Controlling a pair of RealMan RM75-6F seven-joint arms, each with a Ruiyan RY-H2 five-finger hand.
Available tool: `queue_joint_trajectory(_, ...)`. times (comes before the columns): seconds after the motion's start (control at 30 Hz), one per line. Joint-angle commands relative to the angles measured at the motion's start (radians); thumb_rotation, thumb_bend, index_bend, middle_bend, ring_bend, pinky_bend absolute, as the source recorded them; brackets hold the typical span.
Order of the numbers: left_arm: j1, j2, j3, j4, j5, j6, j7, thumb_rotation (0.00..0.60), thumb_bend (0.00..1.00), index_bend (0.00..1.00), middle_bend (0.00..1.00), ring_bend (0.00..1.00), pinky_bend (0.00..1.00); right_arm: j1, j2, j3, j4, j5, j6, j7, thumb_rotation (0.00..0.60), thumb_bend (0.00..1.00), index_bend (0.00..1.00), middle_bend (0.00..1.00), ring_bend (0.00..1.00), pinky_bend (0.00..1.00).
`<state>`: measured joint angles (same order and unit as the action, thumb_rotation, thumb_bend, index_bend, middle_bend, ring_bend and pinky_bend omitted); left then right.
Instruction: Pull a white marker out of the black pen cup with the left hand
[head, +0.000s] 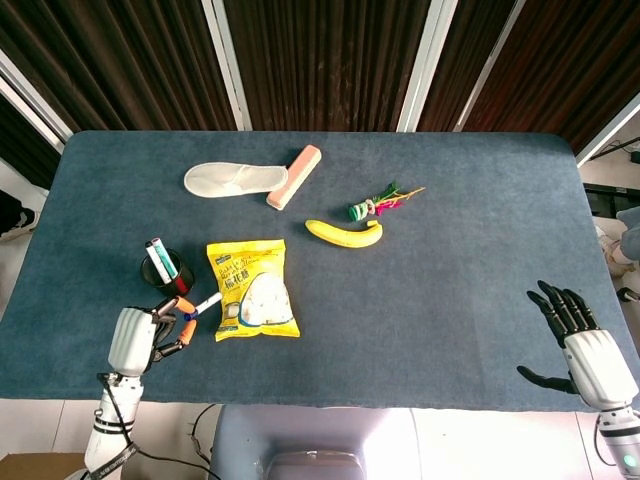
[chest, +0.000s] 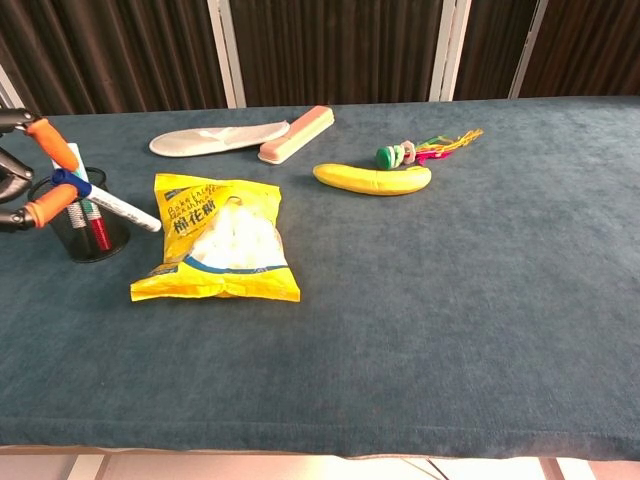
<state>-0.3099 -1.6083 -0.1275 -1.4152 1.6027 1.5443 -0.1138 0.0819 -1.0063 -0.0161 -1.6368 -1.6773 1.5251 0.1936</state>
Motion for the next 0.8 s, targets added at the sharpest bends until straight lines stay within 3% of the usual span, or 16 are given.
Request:
queue_joint_trajectory(0.03, -0.027, -0.044, -0.027, 0.058, -0.041, -0.039, 0.011, 0.600, 0.37, 0.71, 1.00, 1.00, 1.00, -0.001, 0.001, 0.000, 0.000, -0.001, 0.003, 0.002, 0.600, 0.19, 0.09, 0.00, 0.00, 0.07)
queue_joint_trajectory(0.27, -0.044, -0.091, -0.046, 0.153, -0.083, -0.066, 0.003, 0.600, 0.36, 0.71, 1.00, 1.00, 1.00, -0.001, 0.001, 0.001, -0.001, 0.000, 0.003, 0.002, 0.600, 0.20, 0.09, 0.00, 0.00, 0.07)
queue_joint_trajectory(0.53, -0.033, -0.101, -0.031, 0.203, -0.102, -0.068, 0.030, 0.600, 0.37, 0.70, 1.00, 1.00, 1.00, 0.000, 0.000, 0.001, -0.001, 0.000, 0.002, -0.002, 0.600, 0.20, 0.09, 0.00, 0.00, 0.07)
queue_joint_trajectory(0.8, -0.021, -0.079, -0.010, 0.191, -0.144, -0.115, 0.141, 0.600, 0.37, 0.55, 1.00, 1.00, 1.00, 0.001, -0.001, 0.000, -0.001, 0.000, 0.000, -0.004, 0.600, 0.20, 0.09, 0.00, 0.00, 0.07)
